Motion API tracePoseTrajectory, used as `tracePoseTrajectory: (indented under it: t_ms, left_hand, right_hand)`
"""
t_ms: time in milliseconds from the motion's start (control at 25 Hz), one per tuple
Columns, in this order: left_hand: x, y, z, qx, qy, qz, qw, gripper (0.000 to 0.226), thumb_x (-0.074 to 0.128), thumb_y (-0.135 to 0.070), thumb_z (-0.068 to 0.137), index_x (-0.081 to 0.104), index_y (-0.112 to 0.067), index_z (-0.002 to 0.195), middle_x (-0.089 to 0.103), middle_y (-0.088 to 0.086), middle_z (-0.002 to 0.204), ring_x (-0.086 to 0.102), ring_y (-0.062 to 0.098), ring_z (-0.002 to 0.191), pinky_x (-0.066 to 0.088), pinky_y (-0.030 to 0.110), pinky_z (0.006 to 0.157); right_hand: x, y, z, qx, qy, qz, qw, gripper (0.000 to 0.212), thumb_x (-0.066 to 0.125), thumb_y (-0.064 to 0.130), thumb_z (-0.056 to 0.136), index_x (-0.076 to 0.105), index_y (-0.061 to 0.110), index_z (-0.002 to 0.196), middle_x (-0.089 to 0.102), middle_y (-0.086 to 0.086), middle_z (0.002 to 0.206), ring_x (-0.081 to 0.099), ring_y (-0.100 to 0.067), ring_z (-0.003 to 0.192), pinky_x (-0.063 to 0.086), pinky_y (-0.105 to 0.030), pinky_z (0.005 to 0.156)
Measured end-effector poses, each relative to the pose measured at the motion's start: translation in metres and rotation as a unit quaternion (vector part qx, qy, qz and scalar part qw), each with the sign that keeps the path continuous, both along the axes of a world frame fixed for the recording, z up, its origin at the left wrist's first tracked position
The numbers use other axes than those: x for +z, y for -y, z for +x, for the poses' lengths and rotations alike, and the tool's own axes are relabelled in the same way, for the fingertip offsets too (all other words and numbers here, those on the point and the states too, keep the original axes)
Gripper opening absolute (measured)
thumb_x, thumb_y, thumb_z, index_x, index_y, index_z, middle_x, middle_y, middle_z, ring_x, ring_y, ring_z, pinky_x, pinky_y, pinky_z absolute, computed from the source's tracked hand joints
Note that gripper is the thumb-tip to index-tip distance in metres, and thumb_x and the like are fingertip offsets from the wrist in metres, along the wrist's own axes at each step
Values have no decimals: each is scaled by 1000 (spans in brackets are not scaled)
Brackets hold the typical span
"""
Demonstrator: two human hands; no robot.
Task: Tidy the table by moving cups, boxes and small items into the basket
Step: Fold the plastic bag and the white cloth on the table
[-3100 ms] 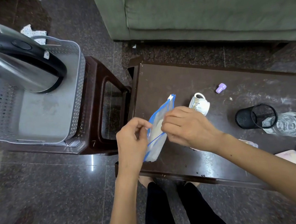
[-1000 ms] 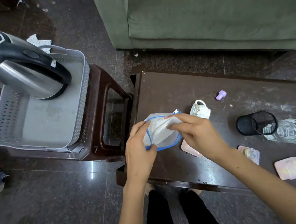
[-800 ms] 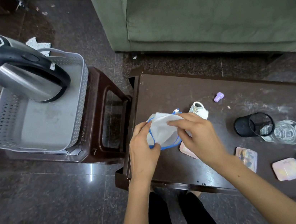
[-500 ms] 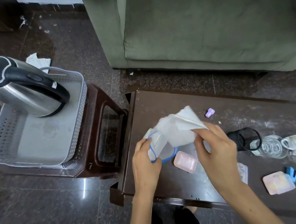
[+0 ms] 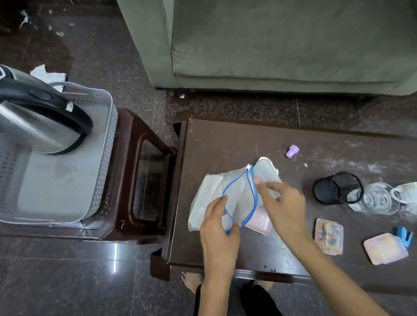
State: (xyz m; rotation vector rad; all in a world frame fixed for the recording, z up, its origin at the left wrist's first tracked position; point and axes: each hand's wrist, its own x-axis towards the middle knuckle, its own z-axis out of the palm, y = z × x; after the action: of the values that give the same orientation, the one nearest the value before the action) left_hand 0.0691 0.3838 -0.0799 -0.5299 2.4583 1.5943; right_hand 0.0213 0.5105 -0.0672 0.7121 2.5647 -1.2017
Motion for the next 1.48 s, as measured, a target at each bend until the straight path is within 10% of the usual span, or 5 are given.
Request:
tracePoseTrajectory:
  t_ms: [200, 640, 960, 1480]
  left_hand:
    - [6, -5, 9, -50, 29, 61, 996, 53, 63, -3, 80, 53, -23, 128, 63, -9, 123, 59, 1, 108, 52, 30, 91]
    - [10, 41, -29, 3, -108, -30, 994, 19, 64, -16, 87, 72, -21, 104, 69, -13, 106, 59, 4, 101, 47, 22, 90]
    - [15, 42, -26, 29, -104, 9, 994, 5, 72, -23, 81, 76, -19, 82, 69, -9, 86, 60, 7, 92, 47, 24, 82]
    - [11, 40, -25, 77, -36, 112, 990, 7, 74, -20, 80, 77, -15, 82, 75, -5, 77, 69, 8, 81, 53, 24, 76]
  right_hand:
    - [-18, 22, -21, 6, -21, -28, 999, 32, 65, 32, 85, 67, 2, 74, 52, -3, 58, 40, -11, 48, 34, -16, 50]
    - [-11, -3, -30, 390, 7, -28, 920, 16, 58, 15, 91, 68, 7, 80, 61, 1, 73, 53, -20, 71, 44, -37, 69]
    - [5, 5, -21, 294, -43, -103, 949, 19, 65, 10, 84, 72, 21, 98, 68, 10, 99, 63, -16, 85, 52, -29, 73]
    - [5, 22, -24, 219, -21, -212, 952, 8, 72, 21, 82, 75, 14, 80, 75, 4, 82, 64, -2, 73, 43, -19, 62]
